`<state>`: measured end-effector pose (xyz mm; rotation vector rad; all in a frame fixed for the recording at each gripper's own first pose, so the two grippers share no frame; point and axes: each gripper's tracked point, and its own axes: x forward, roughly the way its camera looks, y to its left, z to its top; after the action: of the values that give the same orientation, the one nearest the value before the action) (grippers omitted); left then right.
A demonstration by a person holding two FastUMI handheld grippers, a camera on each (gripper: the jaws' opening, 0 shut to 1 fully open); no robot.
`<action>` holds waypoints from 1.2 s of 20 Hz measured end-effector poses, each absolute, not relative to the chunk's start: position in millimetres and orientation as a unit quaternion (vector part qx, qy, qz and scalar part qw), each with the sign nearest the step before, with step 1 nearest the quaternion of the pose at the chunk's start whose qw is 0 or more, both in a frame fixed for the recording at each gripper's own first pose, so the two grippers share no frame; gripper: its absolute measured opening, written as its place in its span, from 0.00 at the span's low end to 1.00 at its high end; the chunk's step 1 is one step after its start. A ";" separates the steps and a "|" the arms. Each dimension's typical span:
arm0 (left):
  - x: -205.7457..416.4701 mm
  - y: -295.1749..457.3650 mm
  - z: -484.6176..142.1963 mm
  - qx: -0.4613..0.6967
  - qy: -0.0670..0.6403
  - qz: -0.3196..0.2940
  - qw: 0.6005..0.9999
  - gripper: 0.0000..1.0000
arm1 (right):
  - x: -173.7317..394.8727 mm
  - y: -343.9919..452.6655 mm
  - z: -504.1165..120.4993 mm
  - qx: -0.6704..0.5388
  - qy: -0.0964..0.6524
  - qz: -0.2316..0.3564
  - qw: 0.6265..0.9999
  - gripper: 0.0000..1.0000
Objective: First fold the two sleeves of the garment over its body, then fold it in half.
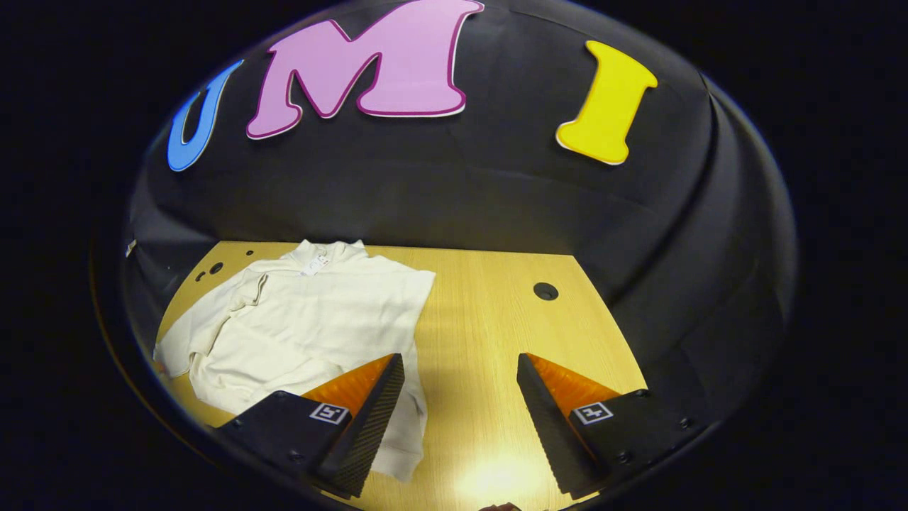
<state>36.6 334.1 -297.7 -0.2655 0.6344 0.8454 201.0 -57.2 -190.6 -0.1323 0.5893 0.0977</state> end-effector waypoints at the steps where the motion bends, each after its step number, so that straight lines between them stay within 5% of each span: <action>1: 40.1 332.9 -298.4 -0.115 0.306 0.406 0.853 0.41 | 199.6 -60.7 -190.6 -0.062 0.291 0.045 0.954 0.98; 2: 42.4 332.2 -298.6 -0.109 0.309 0.407 0.853 0.40 | 198.1 -63.1 -189.7 -0.059 0.289 0.043 0.954 0.98; 4: 48.7 330.0 -295.9 -0.129 0.302 0.402 0.854 0.23 | 198.1 -69.6 -187.5 -0.058 0.285 0.040 0.956 0.98; 10: 53.1 324.7 -288.1 -0.133 0.303 0.391 0.859 0.07 | 190.5 -81.5 -200.0 -0.052 0.295 0.035 0.953 0.98; 24: 121.4 307.7 -184.5 -0.148 0.215 0.359 0.896 0.06 | 180.3 -105.6 -229.5 -0.064 0.302 0.034 0.951 0.98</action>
<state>121.4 307.7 -184.5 -0.3064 0.4449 0.7443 180.3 -105.6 -229.5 -0.1306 0.6134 0.0692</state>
